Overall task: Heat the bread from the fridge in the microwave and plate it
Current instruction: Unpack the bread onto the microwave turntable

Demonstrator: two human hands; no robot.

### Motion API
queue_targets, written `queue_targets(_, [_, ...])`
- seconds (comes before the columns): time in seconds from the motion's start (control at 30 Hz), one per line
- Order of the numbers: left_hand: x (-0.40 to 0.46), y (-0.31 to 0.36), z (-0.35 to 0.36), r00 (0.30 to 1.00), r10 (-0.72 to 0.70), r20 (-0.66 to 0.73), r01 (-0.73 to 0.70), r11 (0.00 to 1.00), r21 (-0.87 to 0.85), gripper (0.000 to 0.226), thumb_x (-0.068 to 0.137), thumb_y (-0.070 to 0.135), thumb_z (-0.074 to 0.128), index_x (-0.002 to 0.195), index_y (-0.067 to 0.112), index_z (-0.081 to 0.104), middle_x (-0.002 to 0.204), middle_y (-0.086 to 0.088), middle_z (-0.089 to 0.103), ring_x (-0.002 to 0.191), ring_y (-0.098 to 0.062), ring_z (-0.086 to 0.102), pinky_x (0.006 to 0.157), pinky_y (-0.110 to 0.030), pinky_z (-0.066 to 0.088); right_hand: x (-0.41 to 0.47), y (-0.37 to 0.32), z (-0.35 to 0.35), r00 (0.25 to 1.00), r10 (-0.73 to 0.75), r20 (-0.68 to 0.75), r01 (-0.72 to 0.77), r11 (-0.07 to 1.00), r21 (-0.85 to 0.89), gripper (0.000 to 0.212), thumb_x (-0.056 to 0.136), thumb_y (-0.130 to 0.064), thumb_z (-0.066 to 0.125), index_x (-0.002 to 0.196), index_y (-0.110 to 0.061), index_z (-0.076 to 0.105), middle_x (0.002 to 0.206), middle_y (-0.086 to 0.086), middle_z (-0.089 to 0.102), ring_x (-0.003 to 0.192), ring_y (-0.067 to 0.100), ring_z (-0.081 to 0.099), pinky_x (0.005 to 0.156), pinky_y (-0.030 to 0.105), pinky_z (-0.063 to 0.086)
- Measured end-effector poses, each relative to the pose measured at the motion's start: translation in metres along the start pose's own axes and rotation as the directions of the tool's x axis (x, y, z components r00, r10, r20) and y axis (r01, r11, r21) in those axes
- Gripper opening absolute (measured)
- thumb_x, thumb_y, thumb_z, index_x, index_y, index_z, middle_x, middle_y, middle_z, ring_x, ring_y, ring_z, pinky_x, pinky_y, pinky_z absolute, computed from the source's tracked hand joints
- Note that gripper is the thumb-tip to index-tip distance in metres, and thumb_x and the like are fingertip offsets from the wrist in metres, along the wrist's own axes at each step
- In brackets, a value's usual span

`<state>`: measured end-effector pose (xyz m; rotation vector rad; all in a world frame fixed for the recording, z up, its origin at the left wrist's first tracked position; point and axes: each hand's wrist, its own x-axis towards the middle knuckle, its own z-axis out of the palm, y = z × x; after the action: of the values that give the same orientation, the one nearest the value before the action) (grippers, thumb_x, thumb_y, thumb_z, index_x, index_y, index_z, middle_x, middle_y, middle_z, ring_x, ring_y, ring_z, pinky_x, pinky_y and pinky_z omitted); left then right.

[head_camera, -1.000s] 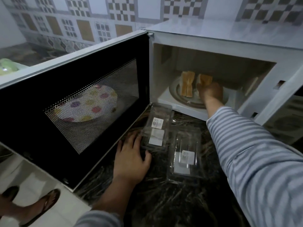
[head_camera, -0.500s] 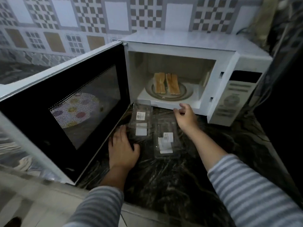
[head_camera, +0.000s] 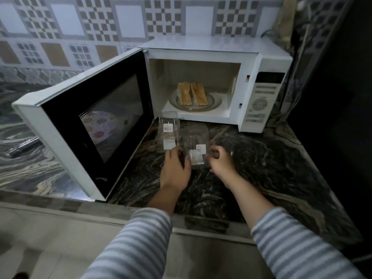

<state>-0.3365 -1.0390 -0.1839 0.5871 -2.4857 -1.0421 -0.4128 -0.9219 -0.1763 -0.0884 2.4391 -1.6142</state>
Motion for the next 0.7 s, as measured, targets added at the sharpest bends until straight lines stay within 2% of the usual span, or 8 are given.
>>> queue_targets(0.13, [0.005,0.009,0.0,0.991,-0.113,0.067,0.124,0.975,-0.185,0.023,0.091,0.028,0.059,0.111,0.017,0.059,0.1,-0.002,0.065,0.098,-0.024,0.062,0.088,-0.033,0.048,-0.002,0.005,0.0,0.998,0.061,-0.021,-0.06,0.998,0.026,0.029,0.088,-0.015,0.062,0.117,-0.013,0.058,0.093,0.002,0.062,0.091,0.026,0.066,0.082,0.043,0.057])
queue_targets(0.2, [0.009,0.011,0.001,0.979,-0.149,0.136,0.18,0.949,-0.259,0.021,0.084,0.024,0.069,0.103,0.024,0.061,0.091,0.002,0.065,0.092,-0.022,0.065,0.087,-0.038,0.054,-0.005,0.006,-0.002,0.996,0.091,-0.02,-0.089,0.993,0.075,0.028,0.089,-0.009,0.06,0.117,-0.013,0.059,0.084,0.0,0.059,0.078,0.021,0.064,0.067,0.035,0.058])
queue_targets(0.27, [0.011,0.012,0.003,0.966,-0.174,0.19,0.226,0.927,-0.298,0.024,0.079,0.019,0.074,0.095,0.028,0.06,0.09,0.001,0.065,0.087,-0.023,0.068,0.08,-0.044,0.057,-0.005,0.008,-0.004,0.994,0.105,-0.024,-0.101,0.987,0.122,0.029,0.089,-0.005,0.059,0.117,-0.012,0.06,0.08,-0.001,0.058,0.07,0.017,0.06,0.061,0.03,0.056])
queue_targets(0.33, [0.012,0.015,0.005,0.951,-0.2,0.236,0.275,0.895,-0.35,0.03,0.078,0.009,0.076,0.095,0.025,0.058,0.091,-0.001,0.062,0.085,-0.025,0.067,0.071,-0.04,0.06,-0.004,0.008,-0.008,0.991,0.131,-0.024,-0.125,0.979,0.16,0.028,0.088,-0.004,0.062,0.114,-0.013,0.062,0.085,0.002,0.062,0.07,0.018,0.061,0.065,0.032,0.056])
queue_targets(0.4, [0.013,0.018,0.009,0.928,-0.234,0.291,0.342,0.844,-0.413,0.035,0.078,-0.002,0.074,0.1,0.019,0.056,0.09,-0.002,0.058,0.08,-0.025,0.063,0.057,-0.028,0.059,-0.002,0.007,-0.014,0.984,0.176,-0.024,-0.169,0.97,0.177,0.026,0.087,-0.002,0.063,0.11,-0.016,0.063,0.096,0.008,0.066,0.073,0.02,0.065,0.065,0.031,0.058])
queue_targets(0.47, [0.013,0.023,0.011,0.891,-0.256,0.375,0.422,0.769,-0.48,0.042,0.077,-0.012,0.069,0.105,0.015,0.054,0.089,-0.009,0.058,0.068,-0.024,0.06,0.046,-0.021,0.054,0.0,0.008,-0.023,0.973,0.23,-0.03,-0.22,0.954,0.205,0.027,0.089,0.004,0.056,0.104,-0.017,0.063,0.097,0.012,0.067,0.07,0.019,0.065,0.065,0.031,0.058])
queue_targets(0.57, [0.016,0.031,0.017,0.847,-0.269,0.458,0.492,0.725,-0.483,0.05,0.073,-0.02,0.067,0.109,0.013,0.055,0.084,-0.011,0.06,0.062,-0.022,0.059,0.043,-0.02,0.053,0.002,0.01,-0.039,0.953,0.299,-0.049,-0.28,0.931,0.234,0.034,0.089,0.012,0.048,0.101,-0.016,0.063,0.092,0.011,0.065,0.072,0.018,0.064,0.068,0.031,0.058])
queue_targets(0.7, [0.019,0.044,0.027,0.815,-0.301,0.495,0.534,0.722,-0.44,0.054,0.071,-0.022,0.066,0.109,0.015,0.056,0.08,-0.01,0.062,0.06,-0.022,0.059,0.042,-0.022,0.052,0.003,0.011,-0.052,0.939,0.338,-0.069,-0.318,0.926,0.203,0.035,0.084,0.015,0.056,0.102,-0.014,0.066,0.093,0.011,0.065,0.081,0.022,0.067,0.063,0.028,0.057])
